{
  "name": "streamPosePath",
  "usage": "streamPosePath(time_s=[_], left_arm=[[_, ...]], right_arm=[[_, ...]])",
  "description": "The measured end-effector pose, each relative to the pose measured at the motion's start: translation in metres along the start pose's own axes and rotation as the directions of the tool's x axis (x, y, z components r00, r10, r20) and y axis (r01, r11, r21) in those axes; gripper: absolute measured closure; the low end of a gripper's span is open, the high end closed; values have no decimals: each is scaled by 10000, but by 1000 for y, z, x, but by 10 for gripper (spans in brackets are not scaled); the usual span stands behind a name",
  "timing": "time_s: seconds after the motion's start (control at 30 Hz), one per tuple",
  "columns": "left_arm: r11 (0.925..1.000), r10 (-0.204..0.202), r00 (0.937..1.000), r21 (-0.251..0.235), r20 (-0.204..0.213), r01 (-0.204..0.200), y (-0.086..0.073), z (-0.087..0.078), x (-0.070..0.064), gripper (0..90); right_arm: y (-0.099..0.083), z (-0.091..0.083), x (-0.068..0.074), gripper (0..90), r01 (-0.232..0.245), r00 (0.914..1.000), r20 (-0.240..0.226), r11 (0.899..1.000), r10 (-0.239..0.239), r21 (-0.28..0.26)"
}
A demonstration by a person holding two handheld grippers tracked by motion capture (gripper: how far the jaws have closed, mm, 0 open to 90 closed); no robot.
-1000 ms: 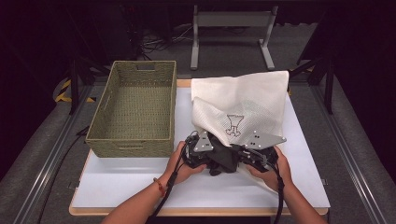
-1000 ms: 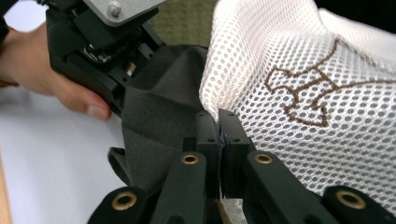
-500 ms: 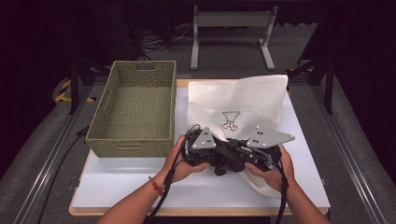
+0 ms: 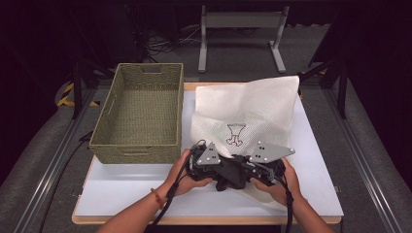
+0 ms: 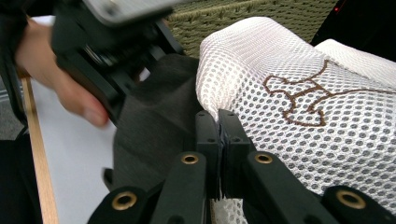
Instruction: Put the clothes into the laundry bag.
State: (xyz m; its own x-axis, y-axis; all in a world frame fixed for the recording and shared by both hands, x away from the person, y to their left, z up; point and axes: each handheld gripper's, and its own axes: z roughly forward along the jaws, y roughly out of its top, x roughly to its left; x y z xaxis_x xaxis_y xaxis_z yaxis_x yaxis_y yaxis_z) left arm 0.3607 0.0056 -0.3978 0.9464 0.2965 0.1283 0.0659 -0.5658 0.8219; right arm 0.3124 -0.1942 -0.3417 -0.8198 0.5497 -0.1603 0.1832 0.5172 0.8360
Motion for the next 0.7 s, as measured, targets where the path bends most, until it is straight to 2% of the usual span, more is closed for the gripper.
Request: streamPosePath(time_s=[0.07,0.1,0.13,0.2,0.3,0.37,0.43,0.5,0.53,0.57,0.7], left_arm=[[9992,-95,9998,-395,-169,88,4,10,1,776],[9972,-171,9985,-741,-514,132,7,21,3,784],[9972,-171,9985,-741,-514,132,7,21,3,786],[9914,-704,9952,-1148,-678,623,8,31,9,788],[9870,-1072,9858,-1336,-1294,898,8,47,18,791],[9880,-1181,9784,-1193,-1698,986,7,53,23,791],[9876,-1320,9671,-1126,-2173,1095,6,58,29,792],[9878,-1423,9638,-944,-2255,1238,2,61,35,791],[9883,-1448,9627,-804,-2286,1295,0,62,37,791],[9900,-1394,9644,-550,-2247,1302,-2,63,38,788],[9930,-1175,9689,-193,-2178,1161,-7,59,36,757]], right_arm=[[0,-3,-1,882,-107,9999,8,9999,107,-116],[0,-6,-4,882,-296,9995,-68,9992,295,-262],[0,-6,-4,882,-296,9995,-68,9992,295,-262],[-2,-7,-5,883,-469,9989,-67,9985,468,-270],[-6,-10,-7,883,-547,9985,-5,9984,547,-136],[-9,-9,-9,883,-663,9978,72,9978,663,55],[-14,-7,-12,883,-775,9969,143,9967,771,259],[-19,-6,-15,883,-883,9960,145,9953,877,406],[-22,-4,-16,883,-893,9959,175,9942,884,597],[-25,-2,-16,882,-851,9963,227,9931,835,807],[-36,6,-18,881,-914,9958,126,9874,906,1290]])
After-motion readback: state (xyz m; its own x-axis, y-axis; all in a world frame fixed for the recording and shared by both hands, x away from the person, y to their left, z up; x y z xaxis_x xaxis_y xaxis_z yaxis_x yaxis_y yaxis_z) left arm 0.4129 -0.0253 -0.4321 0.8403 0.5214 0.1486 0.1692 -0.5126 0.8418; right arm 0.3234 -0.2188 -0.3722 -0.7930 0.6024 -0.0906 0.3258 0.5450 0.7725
